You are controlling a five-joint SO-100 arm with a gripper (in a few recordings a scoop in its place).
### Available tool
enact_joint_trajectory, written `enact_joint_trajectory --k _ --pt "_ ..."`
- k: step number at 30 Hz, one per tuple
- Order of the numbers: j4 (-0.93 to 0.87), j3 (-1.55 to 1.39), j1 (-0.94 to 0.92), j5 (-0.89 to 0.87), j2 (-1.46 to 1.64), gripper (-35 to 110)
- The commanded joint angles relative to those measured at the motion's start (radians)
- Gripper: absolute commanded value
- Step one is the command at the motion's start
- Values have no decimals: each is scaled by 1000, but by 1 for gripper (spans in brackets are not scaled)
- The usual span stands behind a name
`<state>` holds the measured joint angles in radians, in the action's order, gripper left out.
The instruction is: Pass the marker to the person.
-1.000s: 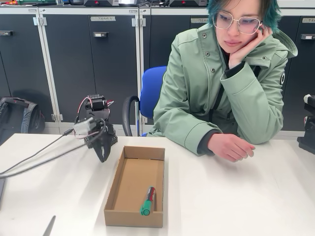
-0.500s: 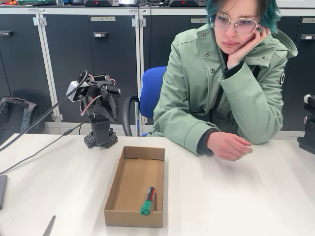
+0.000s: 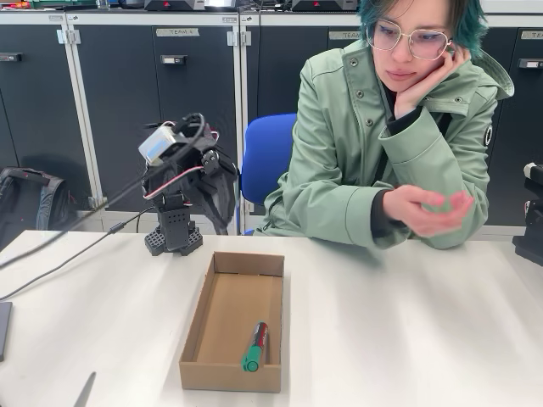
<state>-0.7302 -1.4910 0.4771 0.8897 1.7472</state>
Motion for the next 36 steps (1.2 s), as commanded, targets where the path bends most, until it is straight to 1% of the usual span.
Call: enact_joint_trajectory --k 1,3,13,17,21,25,32,36 --pt "17 92 31 84 -71 -4" --pt "63 109 25 114 -137 -4" --pt "160 318 15 327 -482 -5" --pt "206 382 -2 359 -586 -4" --pt "212 380 -3 368 -611 1" --pt "135 387 23 365 -597 7" --pt "-84 428 87 322 -552 10" --pt "-163 486 115 288 -574 11"
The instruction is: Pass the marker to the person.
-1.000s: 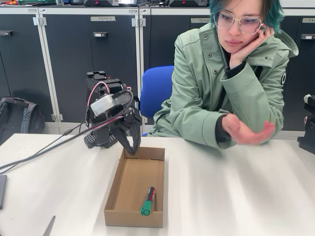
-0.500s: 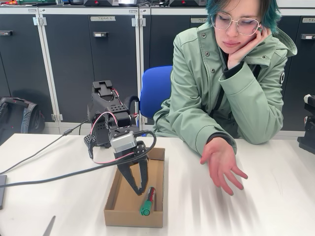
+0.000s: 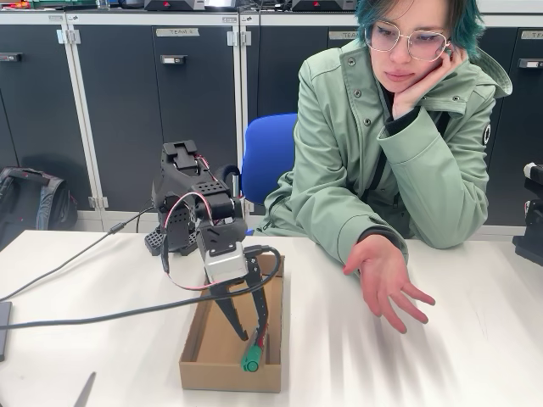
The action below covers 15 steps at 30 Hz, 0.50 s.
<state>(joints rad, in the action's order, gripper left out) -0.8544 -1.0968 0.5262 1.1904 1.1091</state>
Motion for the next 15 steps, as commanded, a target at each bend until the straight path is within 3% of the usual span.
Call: enact_joint_trajectory --k 1,15 --pt "-52 103 71 -18 61 11" --pt "-310 121 110 -34 72 17"
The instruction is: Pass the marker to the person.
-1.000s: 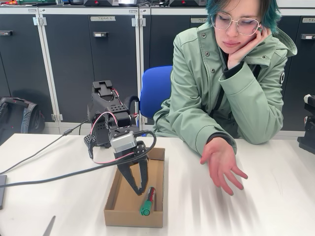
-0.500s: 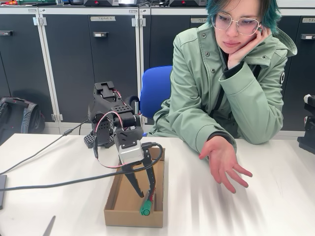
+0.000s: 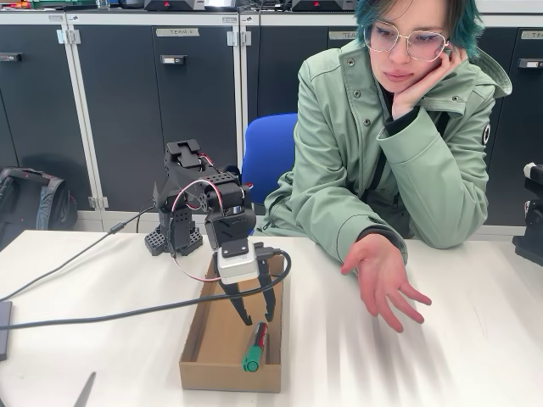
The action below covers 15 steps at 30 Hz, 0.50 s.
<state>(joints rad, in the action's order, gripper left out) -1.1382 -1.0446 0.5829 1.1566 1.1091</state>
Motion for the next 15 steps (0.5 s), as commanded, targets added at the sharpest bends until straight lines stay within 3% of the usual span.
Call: enact_joint_trajectory --k 1,15 --pt "-34 64 52 2 74 17" --pt "8 43 0 21 40 18"
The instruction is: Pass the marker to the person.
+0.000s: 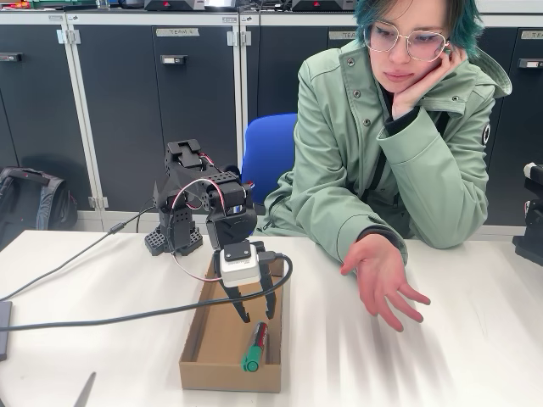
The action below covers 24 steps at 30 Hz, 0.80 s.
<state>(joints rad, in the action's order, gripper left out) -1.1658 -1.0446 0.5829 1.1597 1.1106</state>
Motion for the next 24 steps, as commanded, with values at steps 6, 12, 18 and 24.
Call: enact_joint_trajectory --k 6,12,18,24 --pt "80 66 -26 37 -14 18" --pt "101 97 -44 40 -77 18" --pt "135 123 -49 35 -118 18" --pt "140 143 -46 34 -129 18"
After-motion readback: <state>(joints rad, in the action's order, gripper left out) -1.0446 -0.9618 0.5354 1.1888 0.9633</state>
